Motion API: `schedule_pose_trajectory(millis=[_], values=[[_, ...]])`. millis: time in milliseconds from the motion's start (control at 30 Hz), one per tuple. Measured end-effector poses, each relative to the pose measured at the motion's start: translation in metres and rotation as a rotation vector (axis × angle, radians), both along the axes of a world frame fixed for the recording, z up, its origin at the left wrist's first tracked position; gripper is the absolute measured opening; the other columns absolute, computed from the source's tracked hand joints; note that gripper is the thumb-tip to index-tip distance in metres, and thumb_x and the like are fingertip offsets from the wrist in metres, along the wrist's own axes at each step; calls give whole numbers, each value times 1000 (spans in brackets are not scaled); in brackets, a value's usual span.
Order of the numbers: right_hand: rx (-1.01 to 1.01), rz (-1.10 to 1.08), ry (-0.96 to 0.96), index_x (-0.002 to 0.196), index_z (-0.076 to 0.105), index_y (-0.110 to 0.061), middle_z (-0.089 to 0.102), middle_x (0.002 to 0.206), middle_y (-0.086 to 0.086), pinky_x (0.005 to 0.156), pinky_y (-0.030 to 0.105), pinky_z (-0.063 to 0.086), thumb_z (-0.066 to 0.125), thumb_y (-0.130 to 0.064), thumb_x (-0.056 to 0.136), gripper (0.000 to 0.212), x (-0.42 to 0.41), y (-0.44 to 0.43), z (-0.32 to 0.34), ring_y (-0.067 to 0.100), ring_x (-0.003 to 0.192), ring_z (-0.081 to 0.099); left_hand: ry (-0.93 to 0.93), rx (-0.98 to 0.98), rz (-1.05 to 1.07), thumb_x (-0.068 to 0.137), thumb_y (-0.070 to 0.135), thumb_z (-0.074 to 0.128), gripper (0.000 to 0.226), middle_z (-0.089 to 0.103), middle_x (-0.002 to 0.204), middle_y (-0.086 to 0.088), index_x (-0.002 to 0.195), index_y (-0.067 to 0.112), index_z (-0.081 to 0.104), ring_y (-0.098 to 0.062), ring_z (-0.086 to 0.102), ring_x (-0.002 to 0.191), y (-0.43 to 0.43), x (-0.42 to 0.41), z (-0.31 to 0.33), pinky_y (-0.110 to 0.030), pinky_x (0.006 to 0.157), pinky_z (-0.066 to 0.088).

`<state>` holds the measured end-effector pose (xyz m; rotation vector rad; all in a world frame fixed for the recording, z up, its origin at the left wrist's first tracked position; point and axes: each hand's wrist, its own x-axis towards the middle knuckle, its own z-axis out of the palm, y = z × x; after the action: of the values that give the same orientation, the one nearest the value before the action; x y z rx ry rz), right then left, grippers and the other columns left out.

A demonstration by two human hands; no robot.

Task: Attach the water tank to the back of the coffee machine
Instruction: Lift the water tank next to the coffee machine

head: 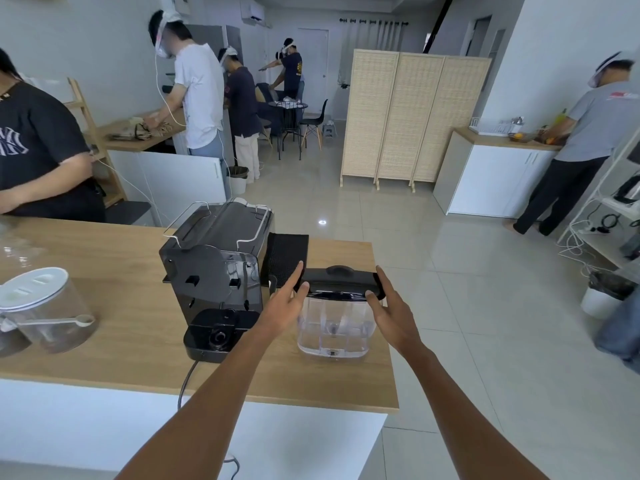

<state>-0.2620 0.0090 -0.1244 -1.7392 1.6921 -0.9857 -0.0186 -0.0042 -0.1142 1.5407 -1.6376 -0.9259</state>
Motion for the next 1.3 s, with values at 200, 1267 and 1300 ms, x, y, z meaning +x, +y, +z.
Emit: schedule_pose_trajectory(millis=[200,1267,1300], values=[[-20,22,-12,151,11,-57,61,122,3,80,33,50,42,-55,99,60,-2,-2,-6,15,87,64,-74,-86,30,102,44,35,54,28,56,5,153,43,17,-9,32,50,7,-3,2,-27,52,31],[-91,89,-31,156,9,-48,66,120,23,87,53,56,59,-70,78,95,2,-4,-16,45,101,64,11,-50,31,79,39,77,99,49,148,9,149,53,10,-39,50,128,23,-9,5,-58,105,42],[-93,87,-34,157,10,-45,66,119,23,86,52,56,60,-66,79,94,6,-1,-13,45,100,65,12,-60,33,80,38,77,98,47,150,10,149,52,10,-36,48,132,24,-6,6,-57,107,41]])
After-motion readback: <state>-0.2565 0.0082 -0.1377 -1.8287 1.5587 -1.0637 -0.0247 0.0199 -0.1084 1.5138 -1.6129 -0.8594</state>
